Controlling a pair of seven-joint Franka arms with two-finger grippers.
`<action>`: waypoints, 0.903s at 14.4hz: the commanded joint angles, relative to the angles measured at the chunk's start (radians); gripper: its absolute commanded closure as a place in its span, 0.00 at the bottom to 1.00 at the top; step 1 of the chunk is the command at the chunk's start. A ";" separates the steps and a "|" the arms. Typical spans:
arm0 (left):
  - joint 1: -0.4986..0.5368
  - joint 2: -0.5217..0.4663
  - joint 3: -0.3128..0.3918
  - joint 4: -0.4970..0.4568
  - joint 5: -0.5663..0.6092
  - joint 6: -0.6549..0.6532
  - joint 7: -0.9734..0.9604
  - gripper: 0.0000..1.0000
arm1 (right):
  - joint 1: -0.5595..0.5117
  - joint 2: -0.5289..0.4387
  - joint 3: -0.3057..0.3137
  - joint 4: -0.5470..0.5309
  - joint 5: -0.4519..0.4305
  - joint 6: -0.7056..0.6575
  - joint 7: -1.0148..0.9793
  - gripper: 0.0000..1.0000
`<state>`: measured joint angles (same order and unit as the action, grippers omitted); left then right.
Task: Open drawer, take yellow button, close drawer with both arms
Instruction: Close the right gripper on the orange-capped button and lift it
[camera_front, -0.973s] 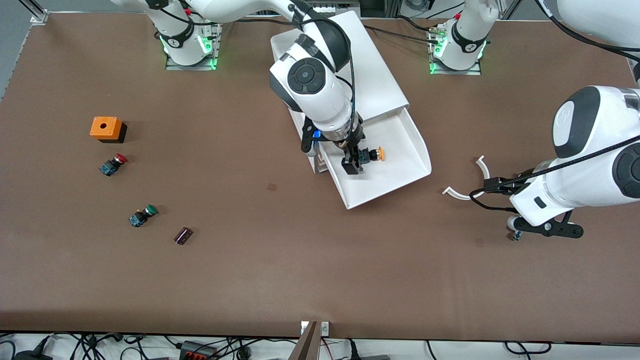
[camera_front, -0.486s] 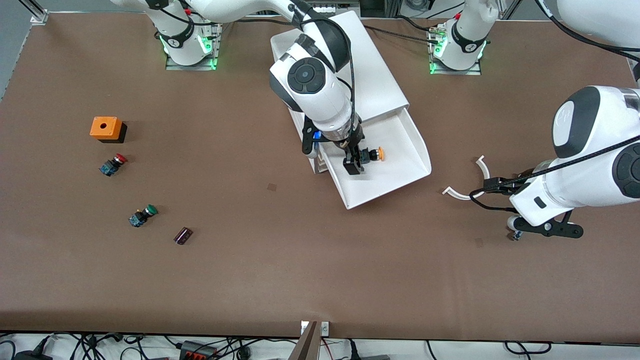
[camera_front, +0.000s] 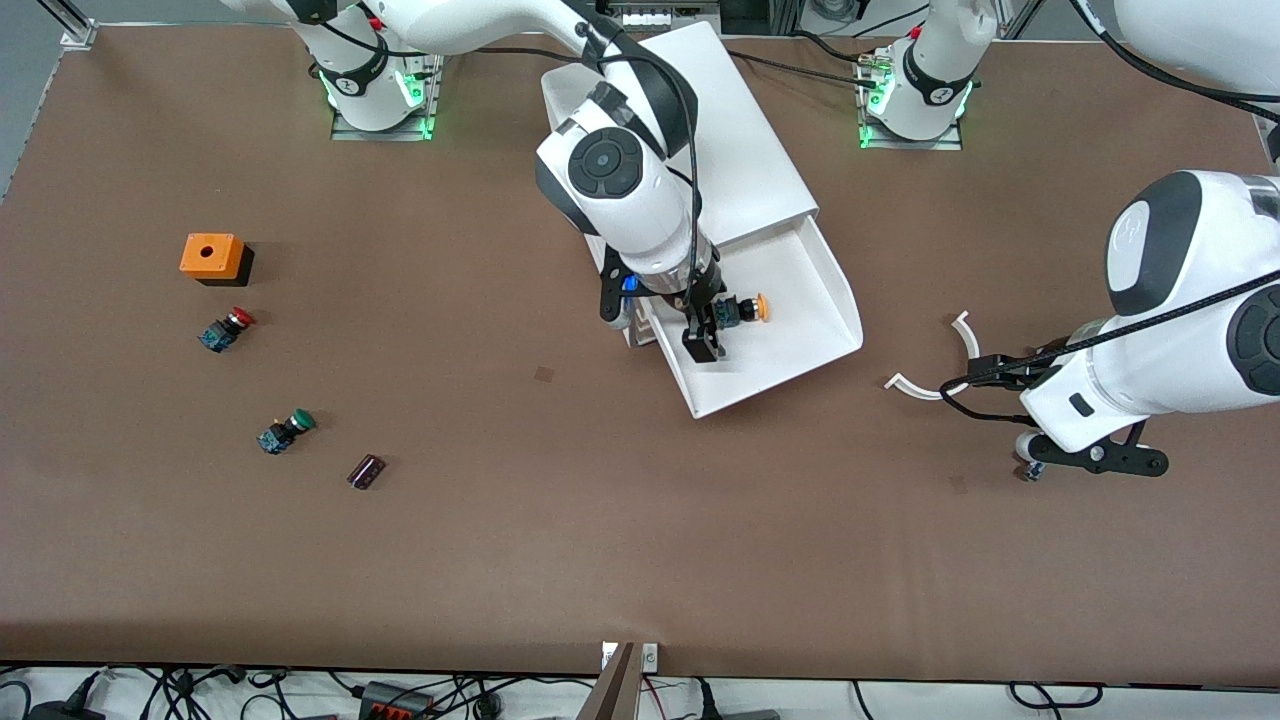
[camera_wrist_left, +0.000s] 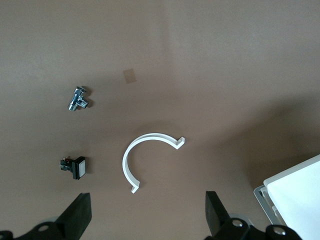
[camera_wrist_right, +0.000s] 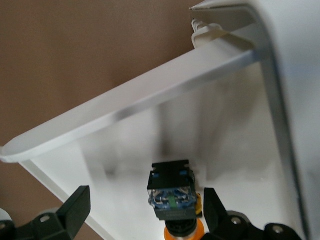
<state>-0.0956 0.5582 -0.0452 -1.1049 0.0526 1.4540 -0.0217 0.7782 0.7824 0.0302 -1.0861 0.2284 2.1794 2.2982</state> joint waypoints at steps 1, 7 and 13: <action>-0.001 0.009 -0.001 0.026 -0.013 -0.004 -0.010 0.00 | 0.000 0.020 0.004 0.029 -0.012 0.003 -0.017 0.00; -0.001 0.009 -0.001 0.025 -0.013 -0.004 -0.010 0.00 | 0.012 0.021 0.008 0.029 -0.011 0.003 -0.013 0.00; -0.001 0.009 -0.001 0.025 -0.011 -0.004 -0.010 0.00 | 0.026 0.035 0.010 0.029 -0.012 0.006 -0.020 0.04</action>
<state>-0.0958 0.5582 -0.0452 -1.1042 0.0525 1.4540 -0.0230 0.7936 0.7977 0.0318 -1.0831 0.2273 2.2061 2.2826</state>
